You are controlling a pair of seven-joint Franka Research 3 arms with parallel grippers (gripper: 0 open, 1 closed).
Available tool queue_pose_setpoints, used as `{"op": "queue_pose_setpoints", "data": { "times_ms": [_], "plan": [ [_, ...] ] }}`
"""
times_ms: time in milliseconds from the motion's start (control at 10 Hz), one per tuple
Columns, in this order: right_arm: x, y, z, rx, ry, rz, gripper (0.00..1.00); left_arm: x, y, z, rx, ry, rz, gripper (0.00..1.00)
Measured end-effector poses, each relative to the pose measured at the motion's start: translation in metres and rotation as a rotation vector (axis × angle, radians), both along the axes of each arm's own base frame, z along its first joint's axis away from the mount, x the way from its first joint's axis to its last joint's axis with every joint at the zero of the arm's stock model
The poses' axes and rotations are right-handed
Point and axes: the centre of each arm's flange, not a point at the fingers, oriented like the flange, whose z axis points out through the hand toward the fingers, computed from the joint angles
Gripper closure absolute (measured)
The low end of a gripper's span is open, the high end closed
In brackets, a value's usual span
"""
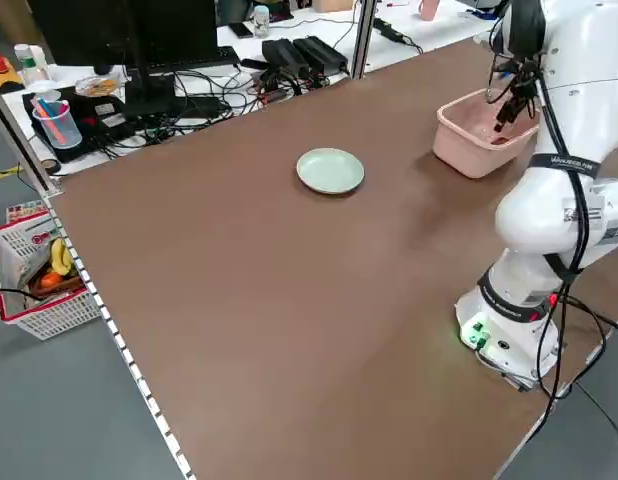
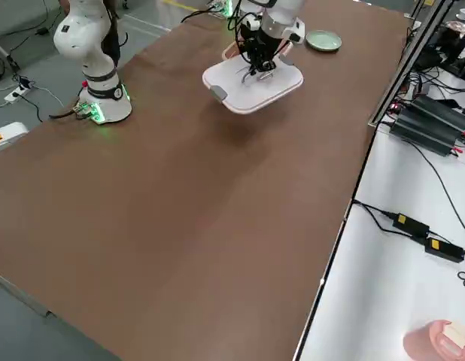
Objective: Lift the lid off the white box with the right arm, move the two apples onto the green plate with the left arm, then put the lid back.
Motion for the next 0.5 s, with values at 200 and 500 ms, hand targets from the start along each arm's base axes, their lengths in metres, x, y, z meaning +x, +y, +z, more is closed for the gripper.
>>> {"op": "queue_pose_setpoints", "data": {
  "times_ms": [200,500],
  "plan": [
    [0.001,-0.001,0.000,0.008,-0.009,0.023,0.93,-0.012,0.002,-0.024,0.006,0.027,-0.004,0.05],
    [0.001,-0.002,0.000,0.009,-0.010,0.026,0.93,-0.017,0.003,-0.030,0.001,0.034,-0.009,0.05]
  ]
}}
